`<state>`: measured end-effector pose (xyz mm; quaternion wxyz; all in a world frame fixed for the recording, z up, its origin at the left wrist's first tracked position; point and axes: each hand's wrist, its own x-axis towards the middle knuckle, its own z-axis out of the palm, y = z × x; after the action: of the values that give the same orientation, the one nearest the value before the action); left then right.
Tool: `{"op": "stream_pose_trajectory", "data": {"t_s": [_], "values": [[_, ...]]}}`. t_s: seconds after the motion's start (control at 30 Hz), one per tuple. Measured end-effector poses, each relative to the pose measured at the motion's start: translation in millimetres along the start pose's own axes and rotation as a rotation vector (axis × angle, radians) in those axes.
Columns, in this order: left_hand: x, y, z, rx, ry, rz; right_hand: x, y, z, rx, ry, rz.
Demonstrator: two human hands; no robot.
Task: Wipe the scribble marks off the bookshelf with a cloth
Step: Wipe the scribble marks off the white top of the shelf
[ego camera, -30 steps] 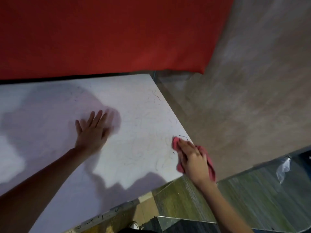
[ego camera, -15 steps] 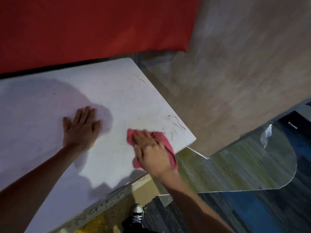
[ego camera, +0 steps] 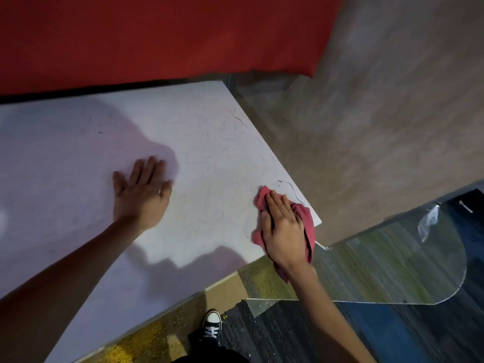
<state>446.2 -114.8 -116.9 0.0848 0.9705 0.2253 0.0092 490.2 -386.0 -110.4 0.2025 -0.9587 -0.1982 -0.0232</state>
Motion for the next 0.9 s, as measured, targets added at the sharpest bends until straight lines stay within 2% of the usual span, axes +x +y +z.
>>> {"op": "stream_pose_trajectory", "data": {"t_s": [0.1, 0.23, 0.37, 0.53, 0.67, 0.77, 0.9], "values": [[2.4, -1.5, 3.4, -0.024, 0.067, 0.036, 25.2, 3.7, -3.6, -0.018, -0.044, -0.019], [2.1, -2.2, 3.3, -0.044, 0.055, 0.037, 92.4, 16.2, -7.3, -0.028, -0.152, -0.042], [-0.7, 0.2, 1.3, -0.045, 0.047, 0.038, 156.8, 17.2, -7.2, 0.042, -0.177, 0.033], [-1.9, -0.1, 0.6, -0.046, 0.035, 0.037, 93.8, 22.7, -18.7, -0.06, -0.122, 0.205], [0.0, 1.1, 2.6, -0.07, 0.061, 0.036, 37.9, 35.3, -24.8, -0.082, 0.001, 0.283], [1.7, 0.3, 5.9, -0.042, 0.071, 0.045, 54.9, 27.7, -22.2, -0.136, -0.017, 0.35], [4.9, -3.1, 7.0, -0.006, 0.041, 0.035, 120.1, 8.8, -13.3, -0.129, -0.057, 0.302]]}}
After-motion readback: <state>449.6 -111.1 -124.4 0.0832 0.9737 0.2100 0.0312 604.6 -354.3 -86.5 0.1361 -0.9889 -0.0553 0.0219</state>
